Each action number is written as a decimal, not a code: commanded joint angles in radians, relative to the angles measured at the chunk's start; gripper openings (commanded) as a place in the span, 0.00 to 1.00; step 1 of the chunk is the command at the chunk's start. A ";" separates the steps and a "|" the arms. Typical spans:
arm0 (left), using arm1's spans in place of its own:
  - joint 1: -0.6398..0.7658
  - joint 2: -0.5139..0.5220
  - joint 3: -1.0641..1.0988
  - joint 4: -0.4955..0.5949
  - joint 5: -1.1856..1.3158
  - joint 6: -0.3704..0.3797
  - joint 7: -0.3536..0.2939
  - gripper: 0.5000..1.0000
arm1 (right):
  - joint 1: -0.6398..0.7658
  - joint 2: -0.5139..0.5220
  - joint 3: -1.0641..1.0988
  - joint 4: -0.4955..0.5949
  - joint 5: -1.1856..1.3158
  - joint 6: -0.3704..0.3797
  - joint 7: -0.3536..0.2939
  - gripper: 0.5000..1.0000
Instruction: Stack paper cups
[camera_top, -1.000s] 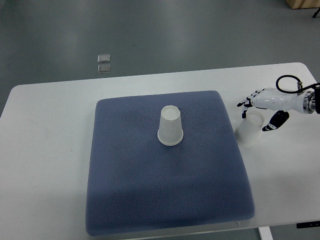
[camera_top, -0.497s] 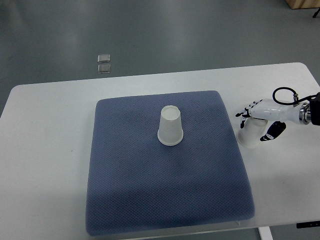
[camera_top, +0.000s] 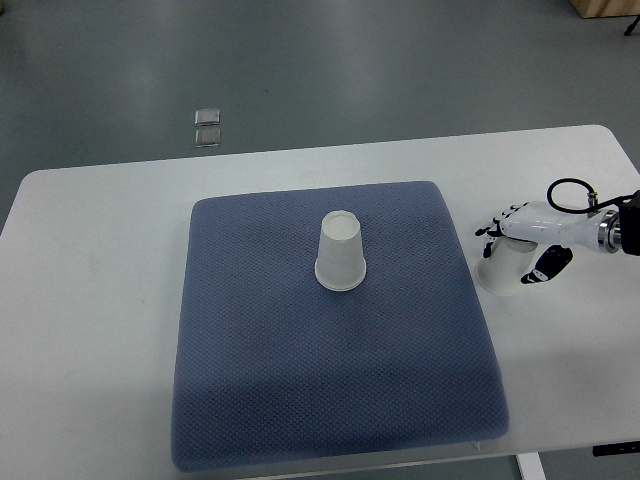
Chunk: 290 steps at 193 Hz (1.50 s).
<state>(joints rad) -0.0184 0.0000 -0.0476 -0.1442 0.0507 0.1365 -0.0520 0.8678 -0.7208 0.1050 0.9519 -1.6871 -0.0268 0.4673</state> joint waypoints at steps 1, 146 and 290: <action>0.000 0.000 0.000 0.002 0.000 0.000 0.000 1.00 | -0.003 0.001 -0.002 -0.002 0.000 0.002 0.001 0.60; 0.000 0.000 0.000 0.000 0.000 0.000 0.000 1.00 | 0.026 0.004 0.010 -0.002 0.004 0.016 0.001 0.27; 0.000 0.000 0.000 0.000 0.000 0.000 0.000 1.00 | 0.276 -0.029 0.010 0.065 0.044 0.192 0.011 0.28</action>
<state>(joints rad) -0.0184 0.0000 -0.0475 -0.1441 0.0506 0.1365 -0.0521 1.0842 -0.7543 0.1152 0.9917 -1.6432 0.1104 0.4772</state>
